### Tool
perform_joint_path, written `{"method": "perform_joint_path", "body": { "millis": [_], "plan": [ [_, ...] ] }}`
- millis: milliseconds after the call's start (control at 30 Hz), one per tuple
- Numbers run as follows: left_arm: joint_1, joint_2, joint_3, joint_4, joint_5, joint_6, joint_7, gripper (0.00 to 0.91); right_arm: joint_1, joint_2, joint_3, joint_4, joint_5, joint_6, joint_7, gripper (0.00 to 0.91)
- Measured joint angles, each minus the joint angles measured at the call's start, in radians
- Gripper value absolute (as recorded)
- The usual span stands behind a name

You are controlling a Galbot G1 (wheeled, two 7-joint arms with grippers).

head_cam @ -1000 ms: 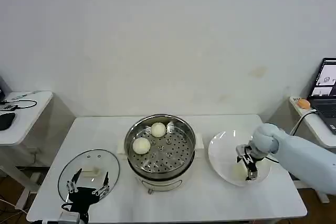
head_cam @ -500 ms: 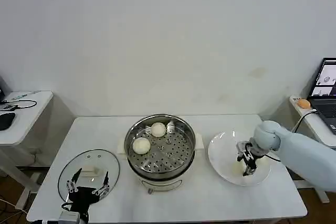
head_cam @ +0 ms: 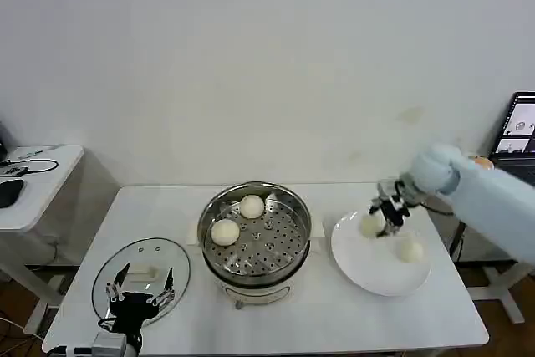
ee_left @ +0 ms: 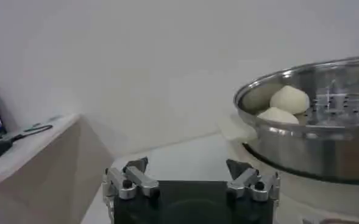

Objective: Take steamed baozi put them in steamer then cover it.

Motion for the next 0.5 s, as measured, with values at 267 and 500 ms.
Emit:
{"method": "perform_joint_path", "body": {
  "millis": [267,500],
  "plan": [
    [-0.004,0.002,-0.014,0.001,-0.006,0.0,0.0,0.907,0.161,0.115,-0.011,-0.065,0.111,0.084,-0.058,0.645],
    [0.0,-0.006,-0.025,0.005,-0.006,0.0,-0.003,0.907,0.214,0.252,-0.013,-0.11,0.159,0.277,-0.11,0.645]
  ]
}}
